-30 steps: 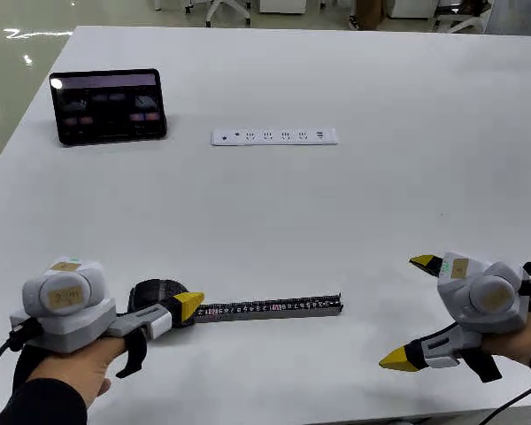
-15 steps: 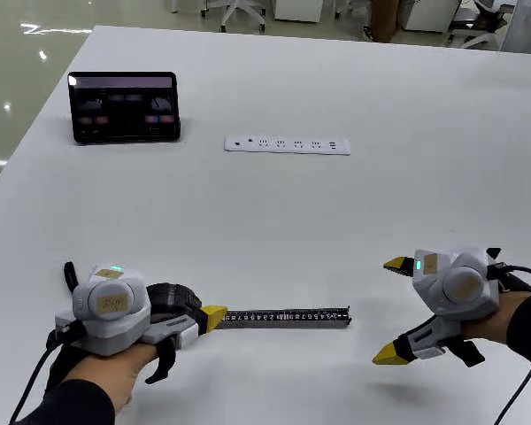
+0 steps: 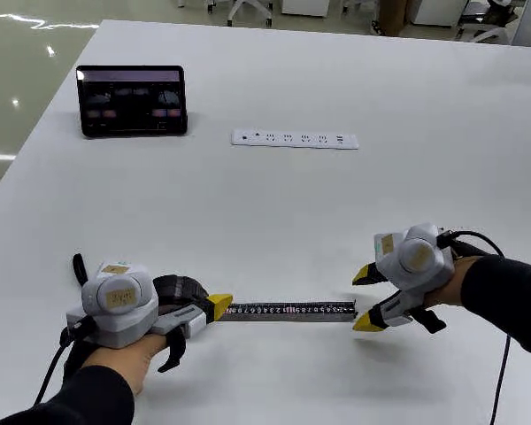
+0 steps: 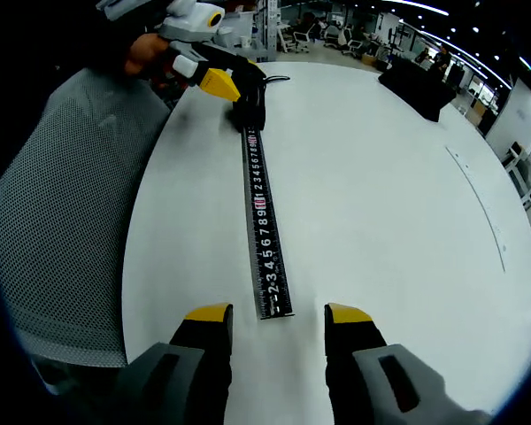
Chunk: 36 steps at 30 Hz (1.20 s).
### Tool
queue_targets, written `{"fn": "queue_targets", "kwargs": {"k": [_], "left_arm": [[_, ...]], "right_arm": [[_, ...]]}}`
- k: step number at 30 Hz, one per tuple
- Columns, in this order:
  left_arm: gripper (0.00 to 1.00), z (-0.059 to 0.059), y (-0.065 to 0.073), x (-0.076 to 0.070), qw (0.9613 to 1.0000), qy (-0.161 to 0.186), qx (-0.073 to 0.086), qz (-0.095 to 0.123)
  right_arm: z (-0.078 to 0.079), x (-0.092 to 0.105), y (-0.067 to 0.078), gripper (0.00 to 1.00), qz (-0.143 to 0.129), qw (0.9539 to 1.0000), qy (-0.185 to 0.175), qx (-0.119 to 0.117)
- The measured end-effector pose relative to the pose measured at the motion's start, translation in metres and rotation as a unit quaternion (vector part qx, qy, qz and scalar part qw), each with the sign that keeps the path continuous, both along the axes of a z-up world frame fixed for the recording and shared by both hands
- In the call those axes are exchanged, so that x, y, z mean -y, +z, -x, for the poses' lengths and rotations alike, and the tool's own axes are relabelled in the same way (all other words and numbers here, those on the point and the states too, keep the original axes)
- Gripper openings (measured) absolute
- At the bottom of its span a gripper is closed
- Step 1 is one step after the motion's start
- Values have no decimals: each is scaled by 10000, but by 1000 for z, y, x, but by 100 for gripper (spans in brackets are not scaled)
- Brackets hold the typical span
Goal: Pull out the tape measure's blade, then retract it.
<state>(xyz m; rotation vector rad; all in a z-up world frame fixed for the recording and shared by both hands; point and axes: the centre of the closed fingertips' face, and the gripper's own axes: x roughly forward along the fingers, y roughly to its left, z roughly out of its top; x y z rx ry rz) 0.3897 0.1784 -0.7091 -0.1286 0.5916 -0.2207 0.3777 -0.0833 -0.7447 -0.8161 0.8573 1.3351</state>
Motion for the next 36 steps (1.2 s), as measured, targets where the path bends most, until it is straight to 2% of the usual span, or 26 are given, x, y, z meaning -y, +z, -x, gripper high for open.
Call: {"fn": "queue_targets", "kwargs": {"k": [2, 3, 6, 8, 11, 12, 14, 17, 20, 22, 27, 30, 32, 36], "left_arm": [[100, 1, -3, -2, 10000, 19, -96, -13], [100, 4, -7, -3, 9996, 70, -261, 42], [100, 6, -12, -2, 9988, 119, -452, 157], [96, 7, -13, -2, 9988, 117, -467, 116], [95, 6, -10, -1, 9987, 218, -397, 242], [95, 6, -10, -2, 9987, 214, -398, 223], [91, 5, -10, -2, 9992, 146, -341, 135], [85, 5, -9, 1, 9993, 119, -298, 205], [82, 6, -8, 4, 9994, 64, -277, 189], [76, 7, -9, 6, 9991, 49, -324, 261], [71, 8, -13, 7, 9981, 119, -481, 369], [69, 8, -14, 6, 9981, 129, -501, 333], [67, 6, -14, 6, 9982, 166, -466, 344], [67, 6, -15, 5, 9977, 236, -529, 352]], "right_arm": [[2, -2, -1, 31, 69, 9999, 87, -47], [2, -2, -3, 29, 124, 9998, 172, -50], [0, -1, -8, 27, 205, 9996, 194, -85], [-2, 0, -10, 26, 252, 9994, 179, -123], [-3, 1, -12, 24, 288, 9993, 173, -144], [-2, 1, -12, 23, 297, 9993, 181, -153], [-1, 2, -16, 22, 342, 9990, 209, -194], [-1, 2, -16, 19, 369, 9988, 285, -122], [0, 2, -16, 13, 364, 9990, 174, -170], [1, 2, -16, 12, 355, 9991, 117, -200], [2, 1, -16, 12, 381, 9991, 114, -113], [3, 0, -16, 12, 423, 9990, 122, -56], [2, 0, -16, 12, 454, 9989, 1, -67], [4, -1, -17, 12, 605, 9981, -71, 3]]}}
